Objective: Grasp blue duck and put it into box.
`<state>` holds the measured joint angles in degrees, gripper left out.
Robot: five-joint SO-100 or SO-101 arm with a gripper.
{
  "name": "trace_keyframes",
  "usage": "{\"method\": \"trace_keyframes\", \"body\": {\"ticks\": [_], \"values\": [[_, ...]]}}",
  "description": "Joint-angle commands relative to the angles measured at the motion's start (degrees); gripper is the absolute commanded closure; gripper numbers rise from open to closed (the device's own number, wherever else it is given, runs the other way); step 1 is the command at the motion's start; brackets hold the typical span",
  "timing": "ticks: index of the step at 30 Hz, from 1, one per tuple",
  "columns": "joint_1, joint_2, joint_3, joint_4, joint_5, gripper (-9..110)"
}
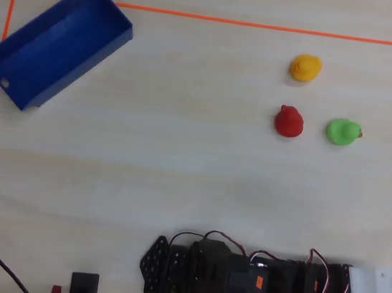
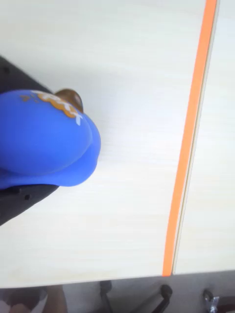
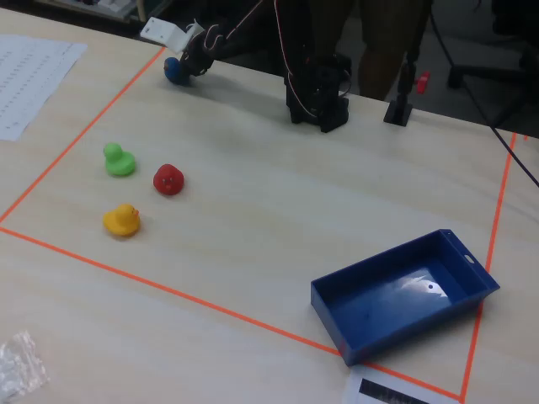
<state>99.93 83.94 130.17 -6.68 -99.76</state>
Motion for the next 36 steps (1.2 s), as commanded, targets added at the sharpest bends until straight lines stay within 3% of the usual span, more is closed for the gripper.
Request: {"method": "trace_keyframes", "body": {"ticks": [1,7,17,27,36], "values": [[-2.81,4.83,-0.7,4.75,4.22,101],[-18.11,22.5,-5.98,28.74,18.46,101],[-60.29,40.34,-16.61,59.06,41.13,101],[-99.76,32.87,-31.38,66.8,64.95,101],[-117.25,16.79,-44.3,63.11,71.1,101]]}}
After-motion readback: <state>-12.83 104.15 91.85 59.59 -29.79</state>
